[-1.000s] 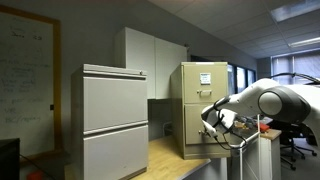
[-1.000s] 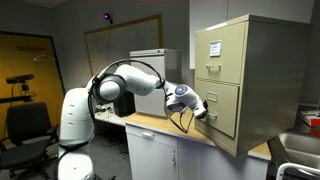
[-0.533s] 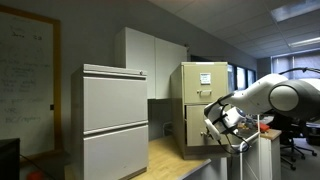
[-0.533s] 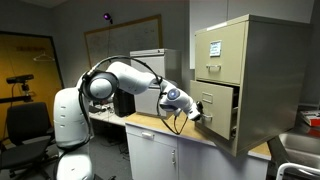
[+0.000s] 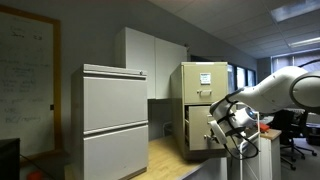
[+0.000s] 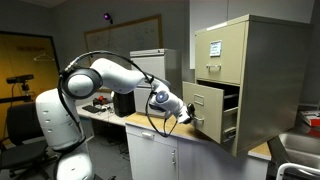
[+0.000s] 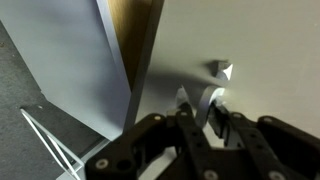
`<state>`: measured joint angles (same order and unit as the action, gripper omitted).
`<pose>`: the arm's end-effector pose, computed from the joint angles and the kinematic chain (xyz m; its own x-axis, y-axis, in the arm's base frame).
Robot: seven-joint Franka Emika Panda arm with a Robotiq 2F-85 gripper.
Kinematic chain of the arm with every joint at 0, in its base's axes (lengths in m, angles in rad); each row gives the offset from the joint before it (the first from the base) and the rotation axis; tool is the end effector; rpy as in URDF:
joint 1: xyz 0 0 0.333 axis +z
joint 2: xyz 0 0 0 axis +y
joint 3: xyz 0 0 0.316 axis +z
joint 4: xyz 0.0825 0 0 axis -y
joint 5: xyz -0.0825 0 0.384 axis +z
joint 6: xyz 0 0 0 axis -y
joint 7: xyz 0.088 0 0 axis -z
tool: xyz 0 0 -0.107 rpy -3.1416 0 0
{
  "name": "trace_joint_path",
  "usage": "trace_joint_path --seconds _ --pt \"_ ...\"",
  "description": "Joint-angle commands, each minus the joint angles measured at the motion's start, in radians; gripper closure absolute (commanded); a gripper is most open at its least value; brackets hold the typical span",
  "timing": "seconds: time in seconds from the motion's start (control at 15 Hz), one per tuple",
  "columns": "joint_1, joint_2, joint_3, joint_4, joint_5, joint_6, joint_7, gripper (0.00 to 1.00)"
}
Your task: Open the bottom drawer of the file cabinet
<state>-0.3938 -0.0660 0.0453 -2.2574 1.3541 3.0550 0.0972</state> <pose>0.4670 -0.2508 0.4451 -0.2073 -0.9770 0.0492 -0.5907 0.0849 -0.8024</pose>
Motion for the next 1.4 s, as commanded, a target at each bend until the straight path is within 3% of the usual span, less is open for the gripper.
trace_joint_path --seconds 0.0,0.8,1.33 --pt "0.055 -0.149 0.045 -0.168 0.079 -0.073 -0.026 0.94" --pt "0.119 -0.376 0.072 -0.387 0.236 -0.036 -0.006 0.94" --pt "0.179 -0.476 0.129 -0.476 0.352 0.067 0.022 0.94"
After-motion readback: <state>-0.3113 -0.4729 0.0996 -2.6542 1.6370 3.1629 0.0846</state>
